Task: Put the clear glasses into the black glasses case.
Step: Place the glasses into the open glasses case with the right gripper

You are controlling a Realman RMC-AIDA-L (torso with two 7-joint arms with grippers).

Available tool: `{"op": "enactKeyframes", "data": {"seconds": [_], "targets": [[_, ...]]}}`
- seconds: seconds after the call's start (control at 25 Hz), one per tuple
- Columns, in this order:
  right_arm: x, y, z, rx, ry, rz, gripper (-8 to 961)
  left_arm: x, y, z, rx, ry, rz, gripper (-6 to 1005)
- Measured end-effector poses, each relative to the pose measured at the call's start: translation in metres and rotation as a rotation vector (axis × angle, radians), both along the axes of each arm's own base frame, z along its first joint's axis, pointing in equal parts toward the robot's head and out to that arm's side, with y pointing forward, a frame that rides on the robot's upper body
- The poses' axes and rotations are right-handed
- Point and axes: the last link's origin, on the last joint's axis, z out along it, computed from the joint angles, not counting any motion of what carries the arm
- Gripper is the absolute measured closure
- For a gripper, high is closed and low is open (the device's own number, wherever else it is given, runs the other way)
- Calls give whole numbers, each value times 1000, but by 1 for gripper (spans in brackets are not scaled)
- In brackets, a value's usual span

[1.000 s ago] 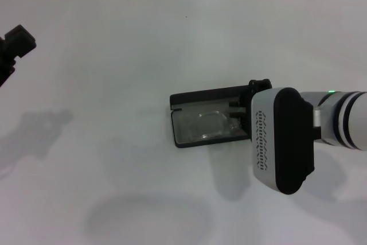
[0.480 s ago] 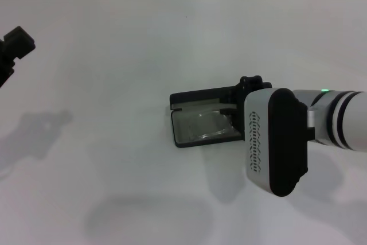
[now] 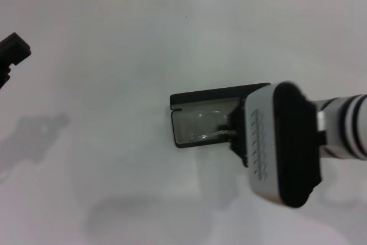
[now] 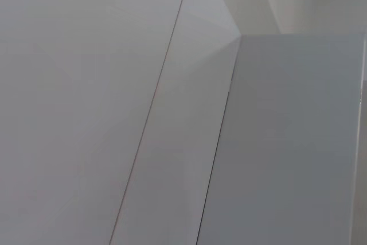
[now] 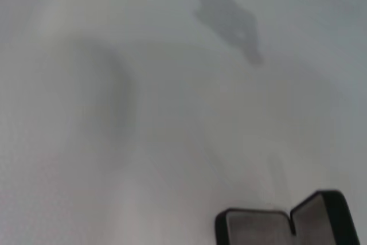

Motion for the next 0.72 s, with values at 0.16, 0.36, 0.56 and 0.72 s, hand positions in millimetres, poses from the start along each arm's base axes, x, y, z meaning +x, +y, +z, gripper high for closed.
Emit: {"op": "enactKeyframes", "data": {"seconds": [0.16, 0.36, 0.56, 0.72], "targets": [[2, 1, 23, 9, -6, -113, 886, 1, 1, 0, 0, 1, -3, 939], [13, 7, 57, 50, -27, -263, 925, 3, 3, 1, -3, 0, -11, 939], [30, 16, 72, 94, -37, -351, 926, 6, 7, 0, -3, -1, -23, 939], [42, 23, 70, 116, -49, -376, 930, 10, 12, 0, -7, -1, -40, 939]]}}
